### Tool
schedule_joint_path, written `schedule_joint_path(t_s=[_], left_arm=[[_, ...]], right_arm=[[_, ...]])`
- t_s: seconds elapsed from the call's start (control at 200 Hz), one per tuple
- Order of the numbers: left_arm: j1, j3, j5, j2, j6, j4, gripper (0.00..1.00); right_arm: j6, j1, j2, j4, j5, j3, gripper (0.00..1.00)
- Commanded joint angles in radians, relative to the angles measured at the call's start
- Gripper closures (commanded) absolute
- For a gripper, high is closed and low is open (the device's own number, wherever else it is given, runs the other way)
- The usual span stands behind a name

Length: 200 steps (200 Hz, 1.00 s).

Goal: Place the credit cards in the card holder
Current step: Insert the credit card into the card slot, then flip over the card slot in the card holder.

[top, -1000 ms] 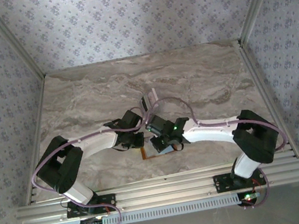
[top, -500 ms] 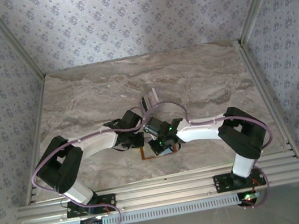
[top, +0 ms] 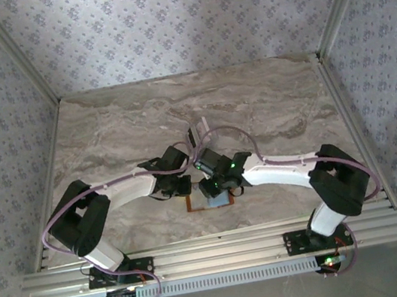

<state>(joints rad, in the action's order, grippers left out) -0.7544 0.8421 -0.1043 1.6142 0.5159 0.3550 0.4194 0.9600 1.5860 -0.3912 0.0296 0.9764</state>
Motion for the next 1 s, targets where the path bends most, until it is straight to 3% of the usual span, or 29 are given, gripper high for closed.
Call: schedule_joint_path(t_s=[0.0, 0.345, 0.765, 0.994], left_arm=[[-0.009, -0.001, -0.016, 0.045, -0.007, 0.011, 0.87], [-0.008, 0.0, -0.018, 0.049, -0.008, 0.011, 0.87], [-0.008, -0.001, -0.025, 0.046, -0.007, 0.009, 0.87], [-0.009, -0.003, -0.028, 0.042, -0.007, 0.007, 0.87]], right_arm=[[-0.034, -0.014, -0.002, -0.117, 0.1, 0.047, 0.67], [-0.047, -0.033, 0.125, -0.111, 0.137, 0.095, 0.68], [0.02, -0.031, 0.214, -0.052, 0.159, 0.032, 0.61], [0.059, -0.022, 0.239, 0.002, 0.122, -0.014, 0.7]])
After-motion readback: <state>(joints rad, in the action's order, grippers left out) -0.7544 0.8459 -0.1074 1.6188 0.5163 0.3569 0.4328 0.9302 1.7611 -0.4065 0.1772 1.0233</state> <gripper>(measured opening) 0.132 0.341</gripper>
